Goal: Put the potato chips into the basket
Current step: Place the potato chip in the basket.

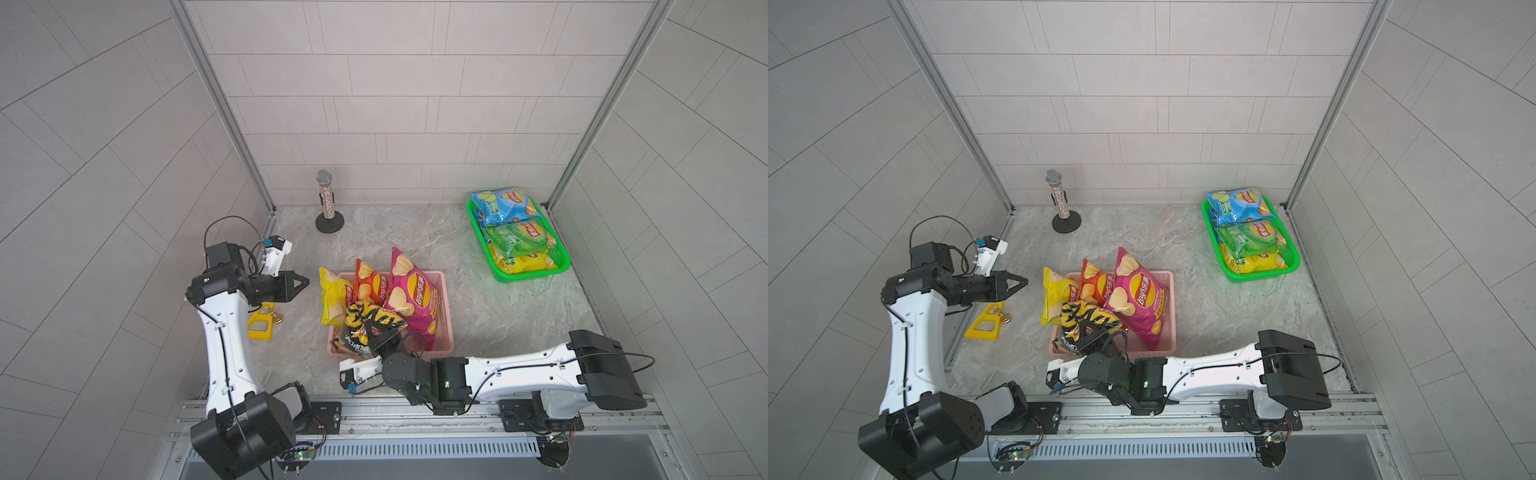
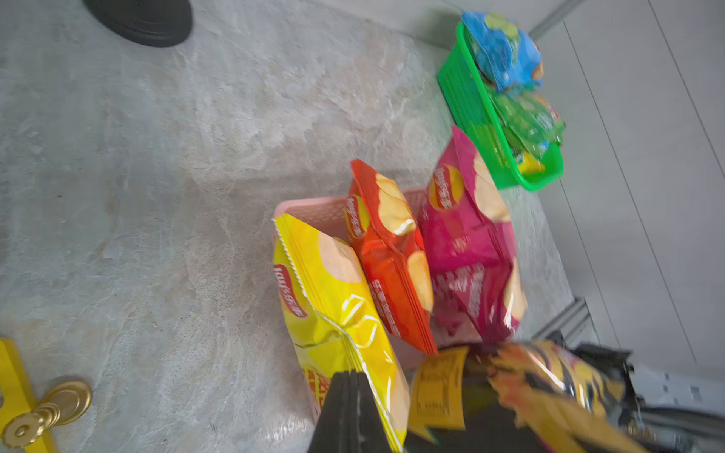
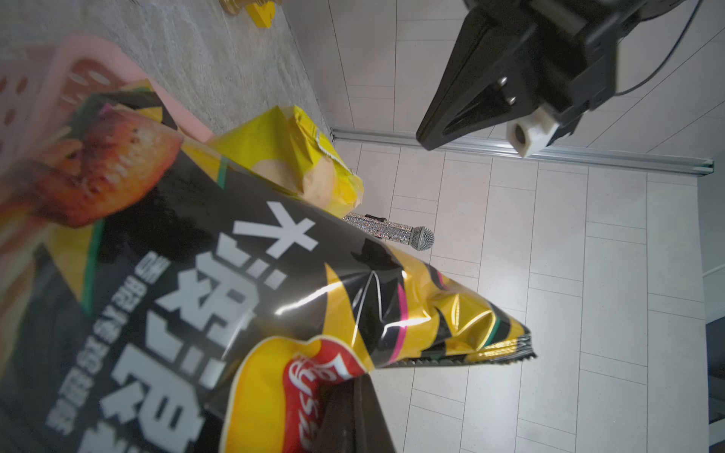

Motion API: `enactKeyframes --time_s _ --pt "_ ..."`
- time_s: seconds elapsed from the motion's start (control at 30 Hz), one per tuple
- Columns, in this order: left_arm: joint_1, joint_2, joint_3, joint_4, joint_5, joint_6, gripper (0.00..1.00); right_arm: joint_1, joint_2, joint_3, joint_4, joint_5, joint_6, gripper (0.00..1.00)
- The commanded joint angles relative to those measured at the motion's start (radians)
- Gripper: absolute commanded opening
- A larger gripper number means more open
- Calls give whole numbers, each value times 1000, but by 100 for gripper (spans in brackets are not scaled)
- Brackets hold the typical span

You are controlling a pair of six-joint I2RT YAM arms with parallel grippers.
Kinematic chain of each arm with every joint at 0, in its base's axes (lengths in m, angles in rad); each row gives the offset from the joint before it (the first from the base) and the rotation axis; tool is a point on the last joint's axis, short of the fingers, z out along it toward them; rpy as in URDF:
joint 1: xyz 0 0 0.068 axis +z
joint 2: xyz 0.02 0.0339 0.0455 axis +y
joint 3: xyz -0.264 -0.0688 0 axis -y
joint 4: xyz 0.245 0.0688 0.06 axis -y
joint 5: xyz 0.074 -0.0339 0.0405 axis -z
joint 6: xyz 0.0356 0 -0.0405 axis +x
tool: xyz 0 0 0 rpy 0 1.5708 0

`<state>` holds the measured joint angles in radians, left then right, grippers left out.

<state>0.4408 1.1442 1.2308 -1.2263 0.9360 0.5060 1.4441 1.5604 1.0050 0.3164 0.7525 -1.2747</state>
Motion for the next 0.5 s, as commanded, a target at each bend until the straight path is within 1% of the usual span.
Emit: enactKeyframes --time_s 0.0,0.1,0.13,0.2,0.3,0.37,0.47 --pt "-40 -24 114 -322 49 405 0 -38 -39 7 -75 -7 -9 0" --pt "-49 -46 163 -548 30 722 0 -53 -51 7 -92 -33 32 0" --pt "-49 -64 159 -552 11 747 0 -54 -49 5 -92 -36 40 0" --pt "-51 -113 130 -552 -33 838 0 -58 -42 -3 -80 -38 51 0" --pt "-54 -177 71 -553 -87 968 0 -69 -35 -19 -32 -41 27 0" --pt "-62 -187 53 -553 -97 988 0 -80 -37 -16 -19 -44 3 0" --pt "-80 -178 10 -553 -81 1001 0 -105 -46 2 -35 -57 -19 0"
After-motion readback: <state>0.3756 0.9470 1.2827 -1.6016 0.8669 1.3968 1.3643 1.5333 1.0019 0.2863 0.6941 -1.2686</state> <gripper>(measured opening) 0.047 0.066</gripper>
